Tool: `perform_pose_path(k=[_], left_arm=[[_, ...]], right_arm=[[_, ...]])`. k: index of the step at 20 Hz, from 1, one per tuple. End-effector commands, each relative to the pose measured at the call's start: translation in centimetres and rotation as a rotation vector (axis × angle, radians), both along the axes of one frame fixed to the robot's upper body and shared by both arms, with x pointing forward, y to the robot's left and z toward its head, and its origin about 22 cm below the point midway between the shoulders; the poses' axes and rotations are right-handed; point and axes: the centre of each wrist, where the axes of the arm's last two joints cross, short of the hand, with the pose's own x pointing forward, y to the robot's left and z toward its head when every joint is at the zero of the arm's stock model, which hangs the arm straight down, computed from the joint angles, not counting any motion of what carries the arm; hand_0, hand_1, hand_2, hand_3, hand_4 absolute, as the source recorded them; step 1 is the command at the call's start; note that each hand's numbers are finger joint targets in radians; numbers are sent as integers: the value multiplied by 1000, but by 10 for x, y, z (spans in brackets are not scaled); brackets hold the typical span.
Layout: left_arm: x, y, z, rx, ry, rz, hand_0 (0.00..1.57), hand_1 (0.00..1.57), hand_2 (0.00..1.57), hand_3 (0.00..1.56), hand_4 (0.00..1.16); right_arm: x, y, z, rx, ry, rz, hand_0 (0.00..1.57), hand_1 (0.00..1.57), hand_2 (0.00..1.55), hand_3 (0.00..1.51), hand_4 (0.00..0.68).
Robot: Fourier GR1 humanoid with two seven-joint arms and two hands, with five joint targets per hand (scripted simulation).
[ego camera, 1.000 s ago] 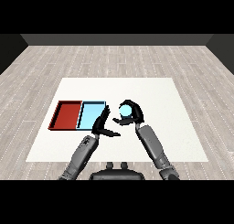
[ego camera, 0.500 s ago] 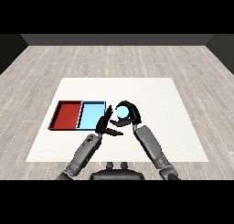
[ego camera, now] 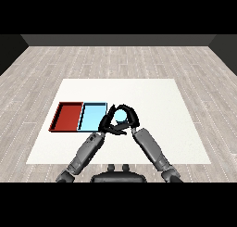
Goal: Pick the blue can and put it in the blue box
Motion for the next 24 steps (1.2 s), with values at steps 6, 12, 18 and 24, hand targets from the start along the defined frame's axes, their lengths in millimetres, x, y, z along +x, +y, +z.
perform_pose_path(k=[6, 12, 18, 24], left_arm=[[1, -8, -1, -31, -24, -24, 0, 0, 0, 0, 0], [10, -10, -1, 23, -41, 9, 0, 0, 0, 0, 0], [5, -17, -4, 122, 35, 56, 0, 0, 0, 0, 0], [18, -31, 11, 247, -78, 64, 0, 0, 0, 0, 0]], right_arm=[[2, -2, 5, 16, 1, 22, 1441, 1441, 1453, 1407, 573], [-14, 33, -2, 16, -25, 26, 1479, 1479, 1462, 1398, 541], [-12, 27, 2, 47, -5, 68, 1500, 1500, 1464, 1407, 565], [-24, 41, 1, 21, 12, 79, 1476, 1476, 1457, 1399, 559]])
